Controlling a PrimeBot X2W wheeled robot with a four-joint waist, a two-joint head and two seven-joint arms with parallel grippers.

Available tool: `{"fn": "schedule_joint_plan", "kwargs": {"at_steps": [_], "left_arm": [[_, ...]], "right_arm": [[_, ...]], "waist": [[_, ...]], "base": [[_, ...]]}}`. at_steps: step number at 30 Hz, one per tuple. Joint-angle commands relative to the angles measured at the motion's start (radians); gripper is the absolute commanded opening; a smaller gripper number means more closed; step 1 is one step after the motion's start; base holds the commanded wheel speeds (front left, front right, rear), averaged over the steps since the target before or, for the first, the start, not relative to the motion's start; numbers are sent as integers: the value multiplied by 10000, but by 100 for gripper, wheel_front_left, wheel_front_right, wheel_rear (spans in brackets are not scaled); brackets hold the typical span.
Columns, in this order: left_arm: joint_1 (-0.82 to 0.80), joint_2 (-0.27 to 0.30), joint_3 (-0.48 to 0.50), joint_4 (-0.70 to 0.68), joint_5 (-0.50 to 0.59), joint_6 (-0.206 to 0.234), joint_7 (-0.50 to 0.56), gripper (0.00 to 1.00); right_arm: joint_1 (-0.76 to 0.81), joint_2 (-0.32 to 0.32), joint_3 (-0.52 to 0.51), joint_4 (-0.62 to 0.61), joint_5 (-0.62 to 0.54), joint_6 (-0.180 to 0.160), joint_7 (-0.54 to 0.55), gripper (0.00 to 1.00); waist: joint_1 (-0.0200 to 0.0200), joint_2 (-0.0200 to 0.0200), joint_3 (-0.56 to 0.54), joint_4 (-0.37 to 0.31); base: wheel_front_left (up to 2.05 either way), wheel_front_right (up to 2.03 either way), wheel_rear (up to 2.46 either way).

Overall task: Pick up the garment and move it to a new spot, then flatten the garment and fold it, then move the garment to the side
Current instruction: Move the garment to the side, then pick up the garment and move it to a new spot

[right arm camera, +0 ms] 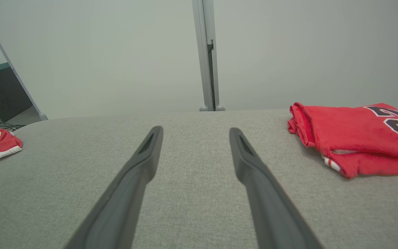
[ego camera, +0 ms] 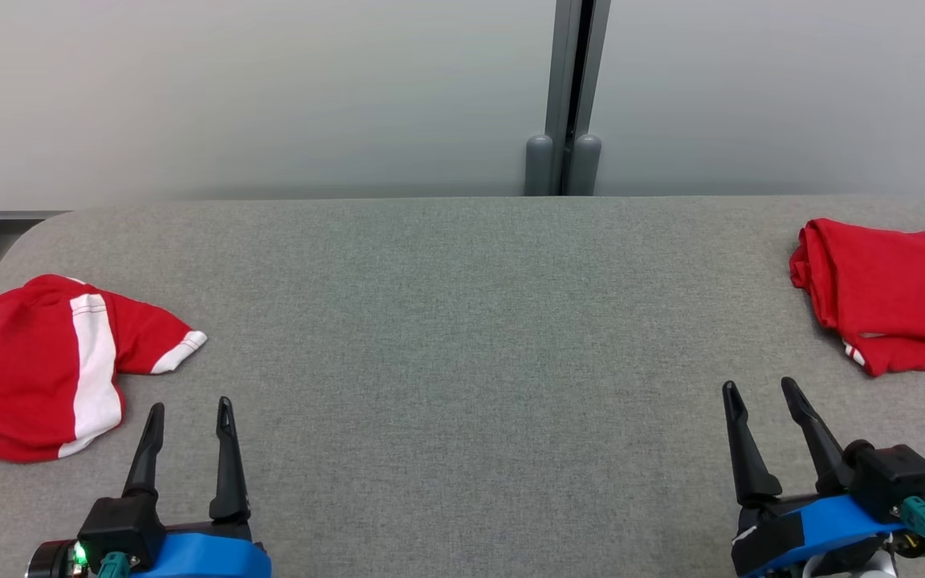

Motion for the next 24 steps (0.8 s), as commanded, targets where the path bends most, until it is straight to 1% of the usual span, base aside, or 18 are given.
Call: {"fn": "schedule_joint_plan", "kwargs": {"at_steps": [1,7,12,17,24], "left_arm": [[-184,-4,46,8,23,15,-49,100],[-155,-3,116,-12,3,30,-48,100],[-130,58,167,25,20,19,-48,100],[-106,126,228,12,53,55,-49,100],[-109,222,352,26,25,64,-49,100]], "right_arm": [[89,32,-26,-62,-51,1,-6,100],[125,41,-3,-102,-55,1,40,100],[160,44,82,-37,12,1,4,100],[195,46,184,56,138,1,3,100],[146,50,298,188,212,1,-60,100]], "waist": [[0,-1,3,18],[0,-1,-12,148],[0,-1,-68,448],[0,-1,-117,945],[0,-1,-100,1825]], "base": [[0,0,0],[0,0,0],[0,0,0],[0,0,0],[0,0,0]]}}
